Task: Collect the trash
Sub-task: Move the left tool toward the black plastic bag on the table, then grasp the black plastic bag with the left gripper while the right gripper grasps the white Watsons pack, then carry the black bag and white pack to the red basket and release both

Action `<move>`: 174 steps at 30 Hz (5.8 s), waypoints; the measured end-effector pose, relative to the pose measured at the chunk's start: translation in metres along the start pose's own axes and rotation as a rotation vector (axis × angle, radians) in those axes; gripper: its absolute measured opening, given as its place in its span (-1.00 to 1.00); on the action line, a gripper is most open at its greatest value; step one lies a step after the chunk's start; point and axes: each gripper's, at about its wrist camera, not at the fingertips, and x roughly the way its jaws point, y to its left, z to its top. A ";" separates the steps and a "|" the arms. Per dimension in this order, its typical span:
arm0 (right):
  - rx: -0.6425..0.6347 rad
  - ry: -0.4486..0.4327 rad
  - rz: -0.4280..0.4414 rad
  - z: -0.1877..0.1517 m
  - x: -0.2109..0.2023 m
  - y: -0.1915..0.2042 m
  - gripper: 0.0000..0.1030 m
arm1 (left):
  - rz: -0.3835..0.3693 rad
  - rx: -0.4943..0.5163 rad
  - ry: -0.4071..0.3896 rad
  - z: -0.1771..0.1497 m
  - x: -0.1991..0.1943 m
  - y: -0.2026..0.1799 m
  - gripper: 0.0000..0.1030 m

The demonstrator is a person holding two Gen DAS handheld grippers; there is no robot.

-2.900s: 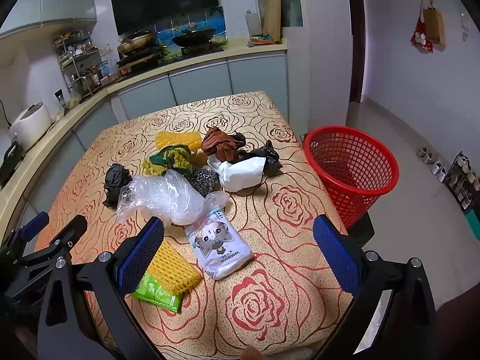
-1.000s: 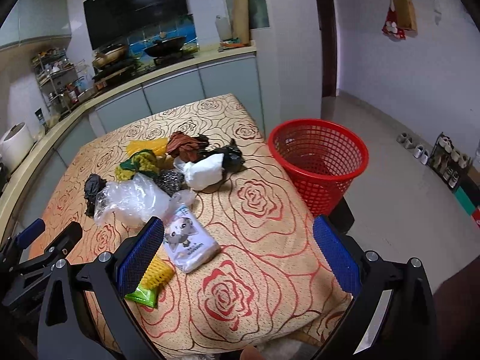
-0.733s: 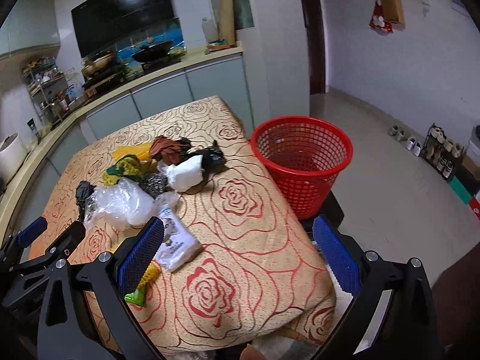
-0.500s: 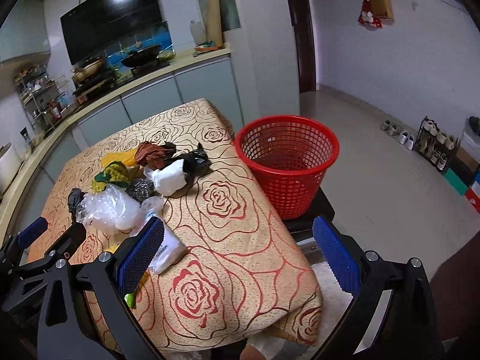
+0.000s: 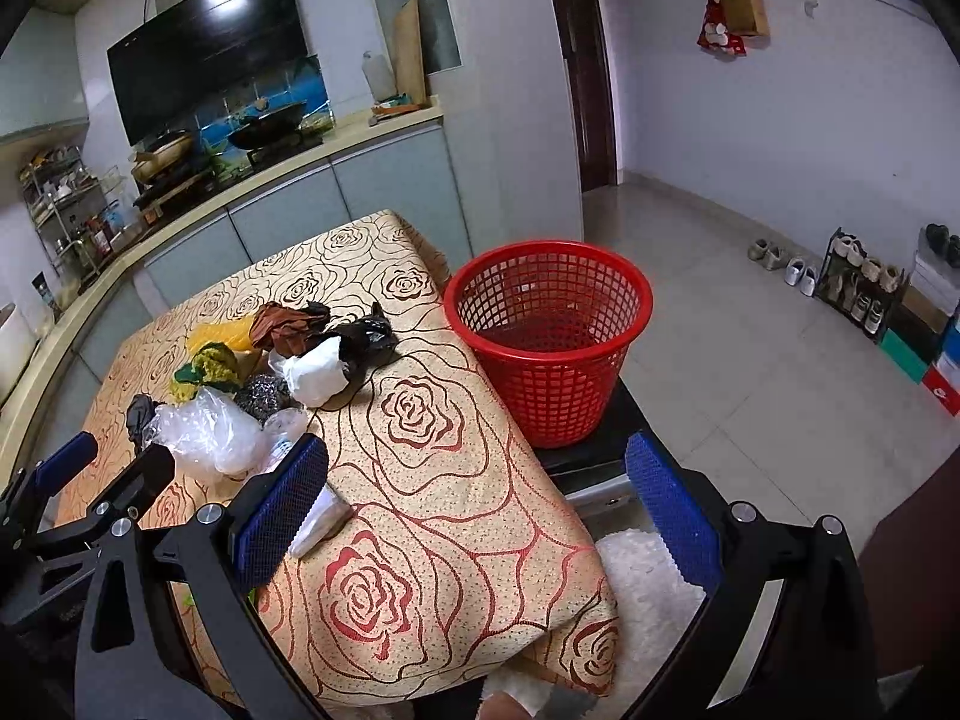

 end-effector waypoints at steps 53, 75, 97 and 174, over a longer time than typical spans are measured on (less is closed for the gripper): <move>-0.004 0.008 0.002 -0.003 0.000 0.002 0.88 | -0.001 -0.010 0.006 0.000 0.000 -0.001 0.87; -0.147 0.035 0.076 0.002 0.028 0.051 0.88 | 0.276 -0.217 0.082 -0.019 0.034 0.128 0.87; -0.151 0.089 0.073 0.023 0.065 0.053 0.88 | 0.227 -0.259 0.225 -0.003 0.125 0.182 0.85; -0.374 0.320 0.369 -0.029 0.094 0.104 -0.07 | 0.152 -0.170 0.003 0.011 0.019 0.125 -0.04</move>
